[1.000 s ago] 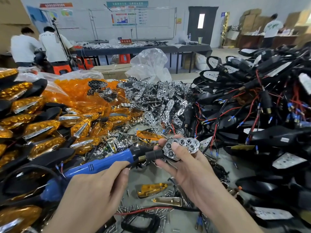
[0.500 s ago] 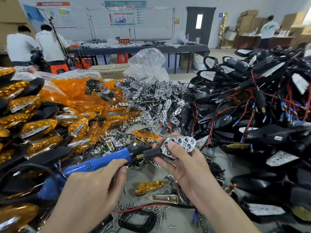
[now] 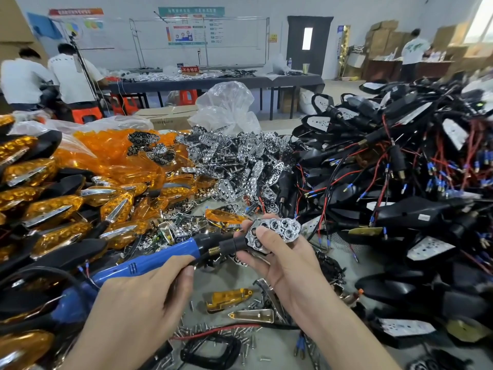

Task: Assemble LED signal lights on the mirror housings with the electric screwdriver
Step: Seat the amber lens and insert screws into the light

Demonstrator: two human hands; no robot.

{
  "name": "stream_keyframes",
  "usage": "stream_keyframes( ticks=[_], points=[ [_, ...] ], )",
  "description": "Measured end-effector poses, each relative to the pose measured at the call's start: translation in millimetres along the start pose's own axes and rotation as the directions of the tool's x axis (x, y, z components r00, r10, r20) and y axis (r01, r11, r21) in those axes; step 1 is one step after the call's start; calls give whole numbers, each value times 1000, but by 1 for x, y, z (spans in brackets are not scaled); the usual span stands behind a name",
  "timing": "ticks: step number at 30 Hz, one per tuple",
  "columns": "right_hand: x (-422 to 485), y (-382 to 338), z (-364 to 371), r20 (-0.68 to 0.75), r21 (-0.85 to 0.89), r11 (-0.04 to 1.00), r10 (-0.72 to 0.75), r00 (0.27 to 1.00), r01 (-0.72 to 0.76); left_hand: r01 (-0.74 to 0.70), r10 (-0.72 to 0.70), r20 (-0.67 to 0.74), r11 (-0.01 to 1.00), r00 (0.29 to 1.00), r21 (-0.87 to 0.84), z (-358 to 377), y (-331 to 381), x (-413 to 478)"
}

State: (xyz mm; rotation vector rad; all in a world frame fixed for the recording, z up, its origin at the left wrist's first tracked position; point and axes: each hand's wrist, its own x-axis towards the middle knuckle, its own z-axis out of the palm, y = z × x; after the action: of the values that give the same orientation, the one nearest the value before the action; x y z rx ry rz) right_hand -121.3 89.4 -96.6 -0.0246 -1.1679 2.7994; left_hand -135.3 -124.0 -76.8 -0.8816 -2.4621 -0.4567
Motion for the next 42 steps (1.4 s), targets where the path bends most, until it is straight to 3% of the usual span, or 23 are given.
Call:
stream_keyframes(
  ticks=[26, 42],
  points=[
    [-2, -2, 6, 73, -13, 1000, -21, 997, 22, -22, 22, -17, 1000, 1000, 0, 2, -6, -5],
    [-4, -5, 6, 16, 44, 999, 18, 1000, -19, -36, 39, -60, 998, 997, 55, 7, -11, -9]
  ],
)
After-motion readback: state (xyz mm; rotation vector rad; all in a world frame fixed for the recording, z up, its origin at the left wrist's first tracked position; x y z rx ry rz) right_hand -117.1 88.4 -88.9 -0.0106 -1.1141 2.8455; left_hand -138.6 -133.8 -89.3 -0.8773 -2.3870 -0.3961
